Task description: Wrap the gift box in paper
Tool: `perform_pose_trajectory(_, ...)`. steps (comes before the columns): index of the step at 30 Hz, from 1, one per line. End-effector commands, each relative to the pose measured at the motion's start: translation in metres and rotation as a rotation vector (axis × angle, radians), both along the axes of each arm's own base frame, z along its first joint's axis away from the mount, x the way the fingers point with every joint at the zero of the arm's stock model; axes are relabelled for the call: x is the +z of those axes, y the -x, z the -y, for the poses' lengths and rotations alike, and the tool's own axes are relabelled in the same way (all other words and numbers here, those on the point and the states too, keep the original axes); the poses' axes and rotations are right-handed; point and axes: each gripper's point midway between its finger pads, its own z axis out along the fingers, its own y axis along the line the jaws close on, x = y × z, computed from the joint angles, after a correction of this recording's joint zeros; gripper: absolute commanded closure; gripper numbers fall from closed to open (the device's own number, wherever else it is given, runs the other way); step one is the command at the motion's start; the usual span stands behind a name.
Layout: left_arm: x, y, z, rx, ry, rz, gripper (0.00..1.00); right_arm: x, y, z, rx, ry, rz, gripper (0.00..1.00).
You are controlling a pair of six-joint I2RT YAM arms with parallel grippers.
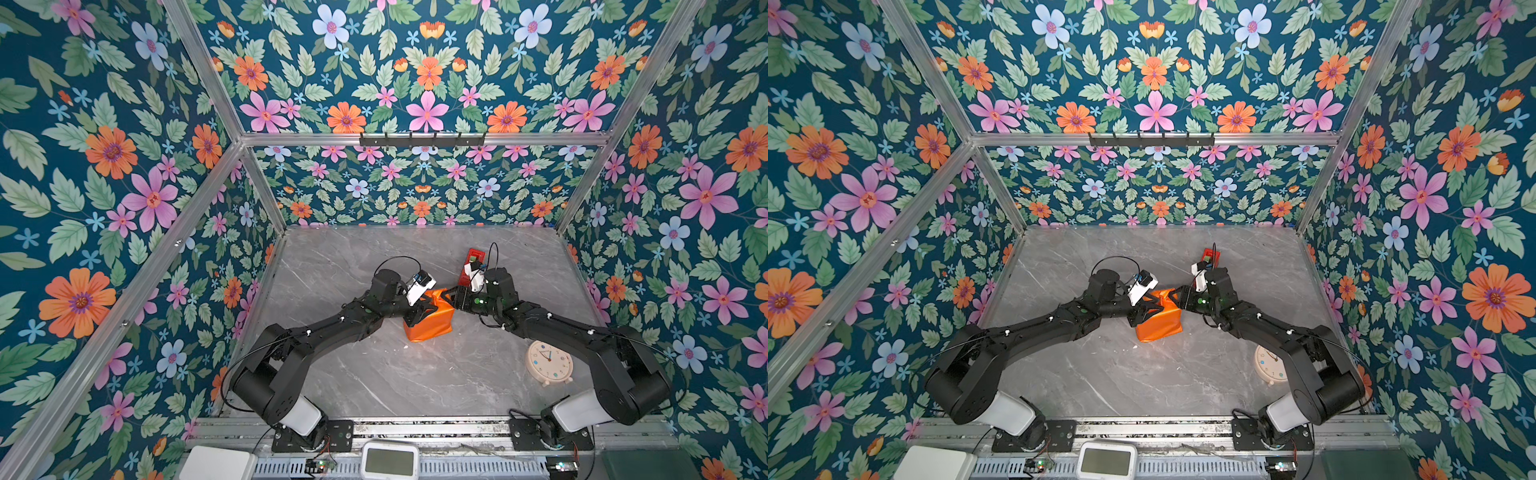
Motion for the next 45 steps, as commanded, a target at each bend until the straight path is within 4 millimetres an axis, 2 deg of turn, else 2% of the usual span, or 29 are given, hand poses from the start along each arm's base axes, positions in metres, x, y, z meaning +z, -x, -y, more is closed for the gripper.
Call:
perform_pose_trajectory(1, -0.025, 0.014, -0.009, -0.014, -0.074, -0.092, 0.6, 0.014, 0.008, 0.001, 0.043, -0.008, 0.007, 0.41)
perform_pose_trajectory(4, -0.026, 0.014, -0.009, -0.013, -0.074, -0.087, 0.59, 0.03, 0.01, -0.004, 0.064, -0.043, 0.019, 0.35)
perform_pose_trajectory(7, -0.027, 0.014, -0.01, -0.012, -0.074, -0.079, 0.56, 0.034, 0.002, -0.012, 0.07, -0.066, 0.008, 0.33)
perform_pose_trajectory(12, -0.025, 0.014, -0.007, -0.017, -0.058, -0.073, 0.55, 0.019, -0.016, -0.025, 0.07, -0.055, -0.019, 0.32)
perform_pose_trajectory(16, -0.022, 0.012, -0.007, -0.012, -0.053, -0.063, 0.53, 0.004, -0.017, -0.032, 0.085, -0.043, -0.054, 0.32)
perform_pose_trajectory(19, -0.012, 0.01, -0.006, 0.005, -0.022, -0.054, 0.49, -0.015, -0.007, -0.023, 0.056, -0.02, -0.088, 0.35)
perform_pose_trajectory(23, 0.011, 0.01, -0.005, 0.02, 0.07, -0.03, 0.42, -0.041, 0.008, -0.018, 0.043, 0.009, -0.136, 0.4)
perform_pose_trajectory(28, 0.032, 0.012, -0.007, 0.044, 0.14, -0.025, 0.35, -0.056, 0.02, -0.015, 0.033, 0.037, -0.153, 0.46)
perform_pose_trajectory(30, 0.046, 0.008, -0.014, 0.102, 0.183, -0.022, 0.33, -0.06, 0.022, -0.014, 0.032, 0.052, -0.15, 0.48)
perform_pose_trajectory(32, 0.06, -0.009, -0.032, 0.27, 0.25, -0.035, 0.25, -0.061, 0.024, -0.014, 0.033, 0.061, -0.142, 0.49)
perform_pose_trajectory(33, 0.059, -0.02, -0.046, 0.381, 0.271, -0.067, 0.21, -0.061, 0.024, -0.013, 0.029, 0.062, -0.139, 0.49)
perform_pose_trajectory(35, 0.042, -0.038, -0.077, 0.611, 0.277, -0.183, 0.14, -0.061, 0.025, -0.013, 0.028, 0.062, -0.129, 0.49)
perform_pose_trajectory(37, 0.027, -0.042, -0.086, 0.673, 0.249, -0.257, 0.11, -0.059, 0.025, -0.013, 0.029, 0.064, -0.115, 0.49)
perform_pose_trajectory(43, 0.0, -0.033, -0.061, 0.577, 0.226, -0.426, 0.05, -0.054, 0.025, -0.015, 0.026, 0.05, -0.083, 0.48)
perform_pose_trajectory(45, -0.01, -0.03, -0.06, 0.571, 0.211, -0.45, 0.05, -0.049, 0.025, -0.016, 0.027, 0.039, -0.066, 0.48)
